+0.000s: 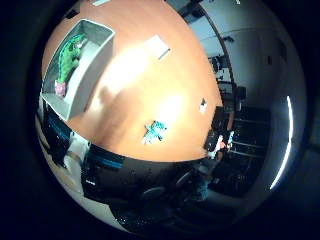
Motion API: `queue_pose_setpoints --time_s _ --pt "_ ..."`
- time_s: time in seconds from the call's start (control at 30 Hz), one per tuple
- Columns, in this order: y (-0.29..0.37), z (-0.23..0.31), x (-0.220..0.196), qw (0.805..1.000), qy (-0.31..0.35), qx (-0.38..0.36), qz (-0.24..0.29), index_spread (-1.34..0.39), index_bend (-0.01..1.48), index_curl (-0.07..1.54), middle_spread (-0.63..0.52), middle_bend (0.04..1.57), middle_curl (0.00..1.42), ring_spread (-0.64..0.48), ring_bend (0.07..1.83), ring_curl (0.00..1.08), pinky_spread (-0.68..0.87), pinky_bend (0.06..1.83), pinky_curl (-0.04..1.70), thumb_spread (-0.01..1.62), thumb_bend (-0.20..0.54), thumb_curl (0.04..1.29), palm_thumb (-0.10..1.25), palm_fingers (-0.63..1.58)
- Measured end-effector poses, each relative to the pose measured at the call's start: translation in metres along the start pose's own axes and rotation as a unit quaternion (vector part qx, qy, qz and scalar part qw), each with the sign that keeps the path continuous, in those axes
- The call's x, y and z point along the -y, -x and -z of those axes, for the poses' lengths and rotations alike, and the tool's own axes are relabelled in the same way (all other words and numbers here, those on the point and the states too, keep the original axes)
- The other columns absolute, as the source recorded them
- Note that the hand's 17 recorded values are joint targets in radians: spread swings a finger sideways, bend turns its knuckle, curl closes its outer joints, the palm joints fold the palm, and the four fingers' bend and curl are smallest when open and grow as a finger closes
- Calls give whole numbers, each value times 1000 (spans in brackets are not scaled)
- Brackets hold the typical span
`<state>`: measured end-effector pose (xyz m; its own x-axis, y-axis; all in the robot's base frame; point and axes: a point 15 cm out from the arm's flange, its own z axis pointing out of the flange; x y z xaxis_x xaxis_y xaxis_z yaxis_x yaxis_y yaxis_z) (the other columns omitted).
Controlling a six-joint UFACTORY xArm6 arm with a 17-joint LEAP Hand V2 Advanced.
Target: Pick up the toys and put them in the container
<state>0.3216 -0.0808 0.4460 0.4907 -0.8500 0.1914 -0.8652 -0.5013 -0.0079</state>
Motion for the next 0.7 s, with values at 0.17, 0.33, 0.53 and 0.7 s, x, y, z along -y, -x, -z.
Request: queue_pose_setpoints --time_s 0.17,0.33,0.53,0.7 --pt "-60 -15 -55 998 19 -10 -52 -424 163 310 -143 292 354 -28 487 216 436 345 366 1077 -24 290 540 321" --pt "-118 -36 -121 991 27 -20 -126 -421 167 299 -143 290 354 -17 474 212 432 345 344 1080 -24 286 527 322" --pt "-163 -67 -159 984 26 -25 -174 -421 167 294 -141 285 353 -1 445 207 426 347 325 1073 -26 278 500 322" --pt "-181 -102 -173 978 26 -3 -206 -417 164 289 -134 281 353 16 429 205 431 351 309 1071 -24 279 490 318"
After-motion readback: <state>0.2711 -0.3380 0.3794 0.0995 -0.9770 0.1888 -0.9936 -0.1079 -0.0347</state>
